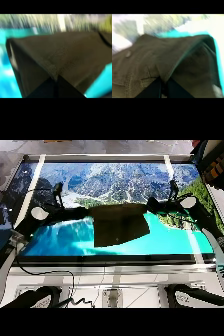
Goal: Fold the clothes and pants, and hang the long-sleeved shirts on hangers.
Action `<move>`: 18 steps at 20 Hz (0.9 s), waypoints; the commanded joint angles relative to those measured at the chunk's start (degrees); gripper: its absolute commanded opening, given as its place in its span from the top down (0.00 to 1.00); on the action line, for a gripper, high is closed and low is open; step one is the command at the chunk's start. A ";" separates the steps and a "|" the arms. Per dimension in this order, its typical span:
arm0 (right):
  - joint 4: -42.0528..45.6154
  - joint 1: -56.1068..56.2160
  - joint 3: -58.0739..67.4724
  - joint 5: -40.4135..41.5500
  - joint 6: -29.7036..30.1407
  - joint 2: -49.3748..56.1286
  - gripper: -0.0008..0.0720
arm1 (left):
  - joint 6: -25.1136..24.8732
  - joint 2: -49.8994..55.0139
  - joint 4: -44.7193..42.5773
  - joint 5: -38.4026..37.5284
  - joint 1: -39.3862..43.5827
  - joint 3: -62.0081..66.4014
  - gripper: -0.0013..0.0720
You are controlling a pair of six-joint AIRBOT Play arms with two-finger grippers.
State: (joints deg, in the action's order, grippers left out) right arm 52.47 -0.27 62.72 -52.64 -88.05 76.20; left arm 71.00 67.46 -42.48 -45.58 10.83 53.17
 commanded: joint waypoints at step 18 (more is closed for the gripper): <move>16.65 -7.15 1.46 -10.51 9.01 1.86 0.06 | 6.10 5.22 -10.25 -6.08 8.35 -2.29 0.03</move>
State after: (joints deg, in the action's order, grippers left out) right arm 68.12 -4.82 60.53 -65.73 -79.07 77.73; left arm 77.14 73.95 -51.20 -51.86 19.57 49.08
